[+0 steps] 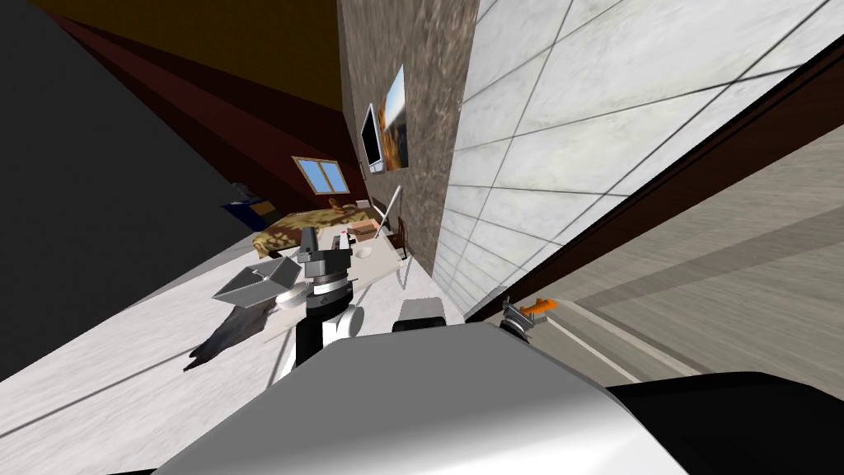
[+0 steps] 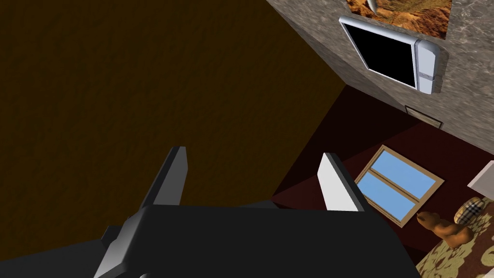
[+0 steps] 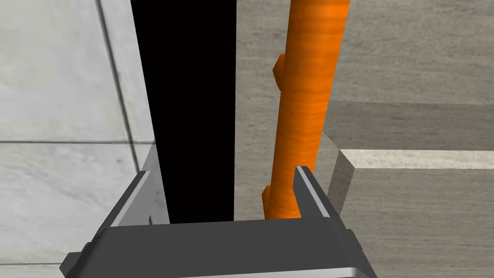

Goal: Pull the door open

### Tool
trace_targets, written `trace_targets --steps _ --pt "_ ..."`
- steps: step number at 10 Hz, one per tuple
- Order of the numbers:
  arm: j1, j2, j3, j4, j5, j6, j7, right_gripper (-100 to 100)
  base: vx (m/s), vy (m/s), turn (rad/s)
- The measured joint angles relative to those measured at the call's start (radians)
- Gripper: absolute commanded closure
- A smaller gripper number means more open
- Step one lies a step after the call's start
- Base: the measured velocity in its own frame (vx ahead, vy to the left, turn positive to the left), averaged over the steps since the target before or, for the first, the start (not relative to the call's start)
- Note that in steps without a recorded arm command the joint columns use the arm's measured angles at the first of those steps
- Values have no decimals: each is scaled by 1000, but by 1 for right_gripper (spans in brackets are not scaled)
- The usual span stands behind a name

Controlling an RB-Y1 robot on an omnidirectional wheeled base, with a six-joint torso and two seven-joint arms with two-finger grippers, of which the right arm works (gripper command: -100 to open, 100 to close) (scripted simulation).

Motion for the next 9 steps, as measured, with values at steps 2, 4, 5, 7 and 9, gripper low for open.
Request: trace_targets --steps 2,4,5,7,9 --pt "1 4 3 -1 1 -2 0 100 -1 24 -31" --pt "0 0 0 0 0 0 0 100 6 -13 11" --pt "0 0 0 0 0 0 0 100 7 -7 0" --pt "0 0 0 0 0 0 0 -100 -2 66 -4" --pt "7 -5 -1 -11 -3 4 -1 -100 -19 215 -29"
